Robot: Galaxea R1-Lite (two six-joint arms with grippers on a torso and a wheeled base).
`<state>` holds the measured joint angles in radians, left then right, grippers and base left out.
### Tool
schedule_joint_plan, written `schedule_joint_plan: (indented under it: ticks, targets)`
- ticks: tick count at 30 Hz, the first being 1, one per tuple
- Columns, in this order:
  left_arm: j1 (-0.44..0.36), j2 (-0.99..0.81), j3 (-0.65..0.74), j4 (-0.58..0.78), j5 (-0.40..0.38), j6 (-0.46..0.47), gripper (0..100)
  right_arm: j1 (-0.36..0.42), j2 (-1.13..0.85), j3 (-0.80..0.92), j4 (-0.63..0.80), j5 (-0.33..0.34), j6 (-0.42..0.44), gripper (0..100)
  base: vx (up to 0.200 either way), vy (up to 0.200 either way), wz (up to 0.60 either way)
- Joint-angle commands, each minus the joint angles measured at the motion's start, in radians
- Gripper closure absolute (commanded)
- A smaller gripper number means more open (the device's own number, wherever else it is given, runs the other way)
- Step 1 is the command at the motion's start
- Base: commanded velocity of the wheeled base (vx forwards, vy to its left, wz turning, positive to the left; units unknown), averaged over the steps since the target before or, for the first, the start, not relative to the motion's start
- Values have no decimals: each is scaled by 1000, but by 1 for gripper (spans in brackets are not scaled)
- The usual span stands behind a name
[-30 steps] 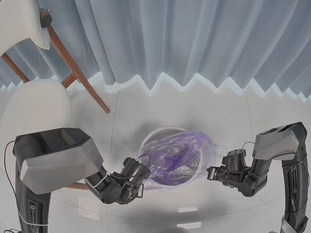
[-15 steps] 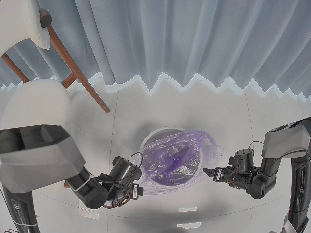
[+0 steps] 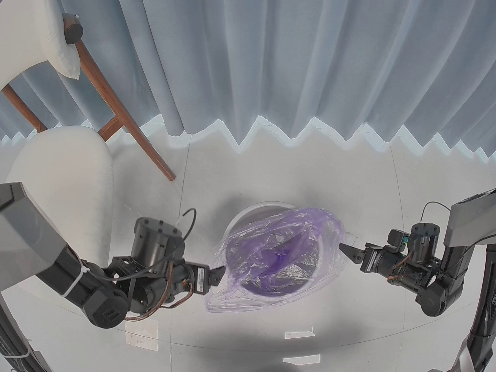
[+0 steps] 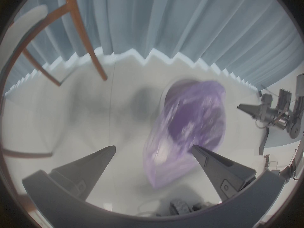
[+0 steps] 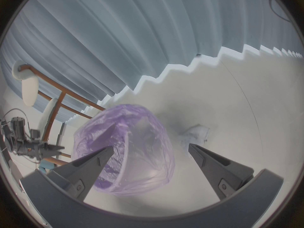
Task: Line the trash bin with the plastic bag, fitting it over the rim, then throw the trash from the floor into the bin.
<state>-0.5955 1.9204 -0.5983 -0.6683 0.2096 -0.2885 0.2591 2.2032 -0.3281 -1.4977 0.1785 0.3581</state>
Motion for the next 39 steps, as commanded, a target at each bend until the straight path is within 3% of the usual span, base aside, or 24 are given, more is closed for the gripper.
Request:
schedule_joint_plan:
  ticks: [1, 6, 9, 13, 34, 35, 39]
  targets:
    - [72, 117, -78, -157, -79, 88, 0, -63, 16, -123, 4, 101, -54, 0, 0, 0, 0]
    - [109, 173, -147, -212, -197, 135, 0, -63, 82, -264, 14, 118, -70, 0, 0, 0, 0]
    - [106, 177, -161, -212, -225, 140, 0, -61, 95, -310, 73, 128, -82, 0, 0, 0, 0]
    - [108, 193, -167, -217, -225, 152, 0, -61, 118, -373, 122, 171, -105, 0, 0, 0, 0]
    - [95, 258, -170, -251, -223, 152, 0, -54, 204, -529, 177, 174, -119, 0, 0, 0, 0]
    - [97, 273, -169, -270, -220, 152, 100, -54, 204, -528, 175, 174, -119, 0, 0, 0, 0]
    - [100, 308, -169, -317, -214, 149, 100, -52, 207, -523, 175, 174, -119, 0, 0, 0, 0]
